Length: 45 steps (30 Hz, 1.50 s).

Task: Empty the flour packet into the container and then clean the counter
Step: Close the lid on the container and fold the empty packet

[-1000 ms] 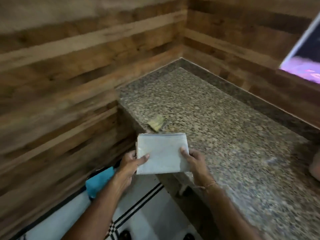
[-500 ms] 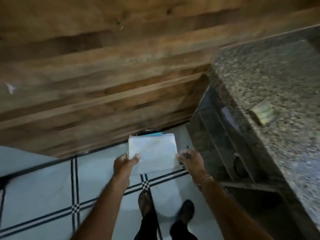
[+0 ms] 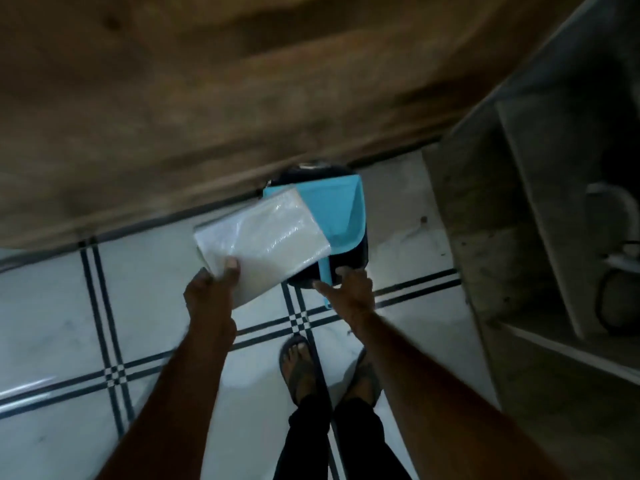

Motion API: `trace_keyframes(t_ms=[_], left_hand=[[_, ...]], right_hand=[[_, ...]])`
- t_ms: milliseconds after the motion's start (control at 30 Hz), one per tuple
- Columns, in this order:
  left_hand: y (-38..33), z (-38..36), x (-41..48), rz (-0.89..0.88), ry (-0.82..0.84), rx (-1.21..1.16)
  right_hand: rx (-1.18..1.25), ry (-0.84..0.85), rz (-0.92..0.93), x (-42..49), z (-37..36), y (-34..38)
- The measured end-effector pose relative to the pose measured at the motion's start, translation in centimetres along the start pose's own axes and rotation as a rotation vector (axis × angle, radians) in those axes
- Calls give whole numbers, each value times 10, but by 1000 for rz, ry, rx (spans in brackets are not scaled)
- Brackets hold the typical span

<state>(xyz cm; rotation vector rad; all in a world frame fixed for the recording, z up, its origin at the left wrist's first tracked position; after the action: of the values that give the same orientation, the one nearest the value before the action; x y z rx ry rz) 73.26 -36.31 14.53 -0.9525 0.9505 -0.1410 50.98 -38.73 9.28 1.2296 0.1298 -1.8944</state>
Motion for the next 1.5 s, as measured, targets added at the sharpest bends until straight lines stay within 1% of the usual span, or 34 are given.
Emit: trace_keyframes(t_ms=[67, 167, 200, 300, 333, 433, 500, 533, 600, 667, 767, 900, 1000, 1067, 1167, 1300, 1367, 1433, 1500], left_hand=[[26, -4, 24, 28, -5, -42], [49, -8, 42, 70, -13, -94], [51, -10, 44, 81, -13, -108], [48, -13, 42, 120, -35, -109], [44, -14, 41, 123, -40, -105], [26, -20, 32, 75, -97, -79], [14, -29, 29, -30, -143, -32], [9, -35, 29, -93, -159, 24], [4, -51, 32, -174, -178, 228], [5, -71, 39, -224, -165, 448], [13, -108, 52, -281, -33, 671], [24, -142, 75, -281, 236, 915], [10, -148, 73, -278, 287, 1026], [-11, -149, 52, -312, 314, 1075], [-53, -151, -7, -420, 400, 1139], [-113, -151, -121, -650, 539, 1307], [-144, -152, -186, -802, 591, 1371], [-163, -149, -234, -892, 645, 1391], [-179, -147, -297, -974, 744, 1397]], right_hand=[[-103, -46, -34, 36, -30, -3], [-125, -112, -70, 63, -59, -9], [-79, -142, -73, 64, -61, -10], [288, -187, -36, 49, -54, -21], [352, -187, -17, 37, -46, -26], [410, -250, 21, 3, -17, -51], [493, -313, -7, -10, 4, -69], [523, -352, -23, -14, 15, -76], [547, -405, -39, -19, 32, -90], [542, -404, -36, -18, 41, -108], [530, -430, 3, -14, 42, -136], [546, -421, 5, -21, 32, -165], [564, -412, 0, -42, 34, -171], [588, -420, -19, -62, 44, -167], [631, -428, -80, -100, 65, -165], [682, -423, -142, -178, 105, -168], [707, -417, -161, -225, 130, -167], [710, -390, -183, -262, 146, -165], [756, -395, -236, -316, 167, -174]])
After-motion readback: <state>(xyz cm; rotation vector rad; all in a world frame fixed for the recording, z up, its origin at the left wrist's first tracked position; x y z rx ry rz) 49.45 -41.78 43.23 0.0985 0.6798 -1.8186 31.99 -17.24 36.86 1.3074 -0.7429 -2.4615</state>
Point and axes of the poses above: each hand's wrist, its own x-axis towards the middle knuckle, its own z-axis out of the back of the hand, y = z × x, the point moved 2 cm from there along x, towards the middle knuckle, and after that the axes turned 3 degrees about -z, right-handed, at the moved point
